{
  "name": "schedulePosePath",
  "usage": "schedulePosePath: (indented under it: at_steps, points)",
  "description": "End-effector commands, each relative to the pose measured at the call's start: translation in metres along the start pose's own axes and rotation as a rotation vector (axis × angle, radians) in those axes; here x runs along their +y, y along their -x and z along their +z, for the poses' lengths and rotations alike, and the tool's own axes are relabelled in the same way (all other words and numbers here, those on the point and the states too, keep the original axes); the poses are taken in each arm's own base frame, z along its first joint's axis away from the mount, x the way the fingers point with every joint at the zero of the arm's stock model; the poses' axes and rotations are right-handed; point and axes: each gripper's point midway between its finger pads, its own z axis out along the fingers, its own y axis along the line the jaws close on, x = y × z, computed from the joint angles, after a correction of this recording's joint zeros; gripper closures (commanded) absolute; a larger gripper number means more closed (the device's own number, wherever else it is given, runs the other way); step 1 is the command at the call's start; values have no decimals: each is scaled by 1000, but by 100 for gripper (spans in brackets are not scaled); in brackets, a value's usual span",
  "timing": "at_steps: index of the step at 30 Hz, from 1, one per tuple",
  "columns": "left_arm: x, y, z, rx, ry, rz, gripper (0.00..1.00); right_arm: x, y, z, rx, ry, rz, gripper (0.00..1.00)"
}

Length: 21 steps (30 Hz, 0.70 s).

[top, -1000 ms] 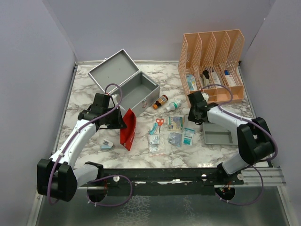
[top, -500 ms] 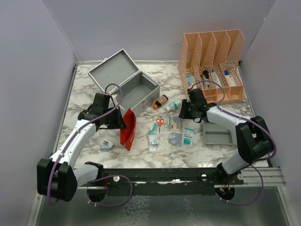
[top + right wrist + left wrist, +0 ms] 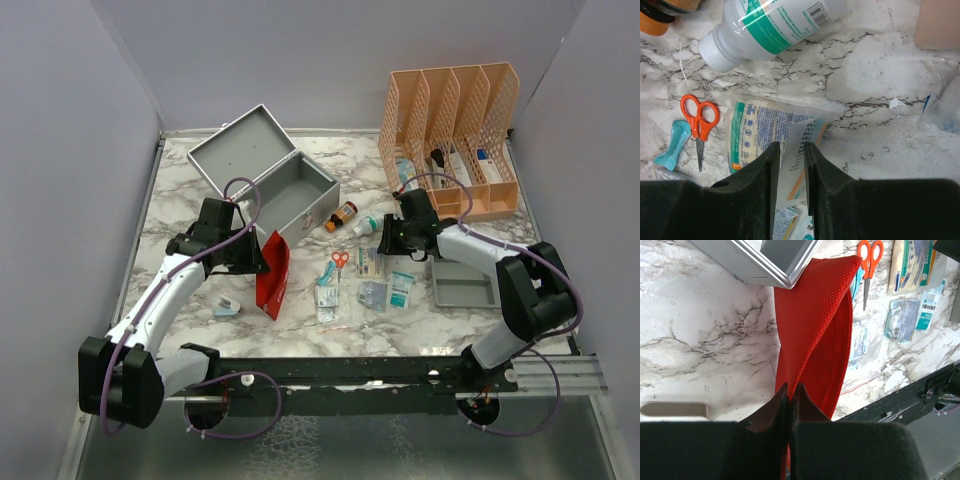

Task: Organize the medicine kit

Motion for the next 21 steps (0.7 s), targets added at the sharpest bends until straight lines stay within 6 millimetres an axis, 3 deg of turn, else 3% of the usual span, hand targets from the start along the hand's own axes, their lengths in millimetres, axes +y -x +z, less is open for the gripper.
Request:
schedulePosePath:
  at_steps: [1,6,15,18,21]
  points:
    - [-5,13,-2,-39,-2,11,100,13,5,-1,-8,80,-27,76]
    - [-5,11,-2,-36,-4,12,100,15,4,-2,-4,93,-33,98]
    - [-7,11,0,-33,-14,8,100,35,-1,-6,-7,141,-118,99]
    - [-7,10,1,-33,-15,7,100,46,-3,-7,-6,165,-157,95]
    - [-7,11,2,-32,-17,6,100,54,-1,-12,-18,195,-180,75]
